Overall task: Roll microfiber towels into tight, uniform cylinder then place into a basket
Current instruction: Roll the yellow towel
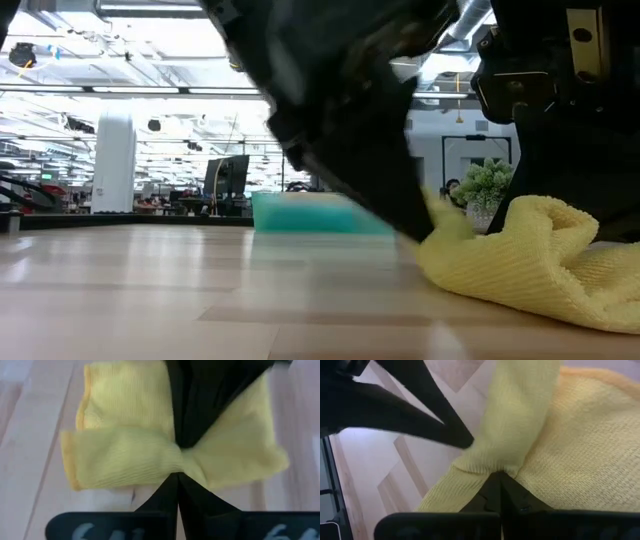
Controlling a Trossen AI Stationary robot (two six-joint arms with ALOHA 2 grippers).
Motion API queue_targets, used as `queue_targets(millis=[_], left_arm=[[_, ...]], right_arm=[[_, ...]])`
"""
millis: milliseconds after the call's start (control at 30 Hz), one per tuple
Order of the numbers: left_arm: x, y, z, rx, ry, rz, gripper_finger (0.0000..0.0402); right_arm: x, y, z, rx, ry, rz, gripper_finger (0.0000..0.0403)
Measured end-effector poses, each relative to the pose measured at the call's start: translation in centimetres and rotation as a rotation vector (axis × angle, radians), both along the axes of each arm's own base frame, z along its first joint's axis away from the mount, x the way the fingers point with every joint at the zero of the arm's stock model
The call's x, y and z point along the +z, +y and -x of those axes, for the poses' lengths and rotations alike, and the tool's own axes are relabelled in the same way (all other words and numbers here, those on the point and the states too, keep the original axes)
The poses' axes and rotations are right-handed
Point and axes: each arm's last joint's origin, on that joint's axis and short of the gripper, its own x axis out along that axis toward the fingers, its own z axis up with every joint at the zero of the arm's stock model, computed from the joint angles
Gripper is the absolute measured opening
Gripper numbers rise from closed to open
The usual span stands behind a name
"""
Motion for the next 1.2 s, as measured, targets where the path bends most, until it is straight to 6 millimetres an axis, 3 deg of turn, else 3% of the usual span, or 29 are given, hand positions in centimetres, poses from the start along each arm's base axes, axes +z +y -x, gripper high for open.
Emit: queue_targets(millis=[367, 700, 900, 1200], left_arm=[[-0.7, -0.2, 1.5, 0.050, 0.128, -0.027, 0.0002], [-0.5, -0.5, 1.0, 0.019, 0.091, 0.041, 0.0002], [-2.5, -0.4, 0.4, 0.016, 0.122, 0.071, 0.0002], [-2.4, -0.5, 0.4, -0.092, 0.118, 0.026, 0.0010]], right_arm=[[0.0, 0.0, 0.0, -0.001, -0.001, 0.000, 0.0011], [0.1, -0.1, -0.4, -0.014, -0.032, -0.012, 0.0012], [0.2, -0.3, -0.7, -0.006, -0.042, -0.003, 0.0010], [0.2, -0.4, -0.7, -0.010, -0.041, 0.003, 0.0011]])
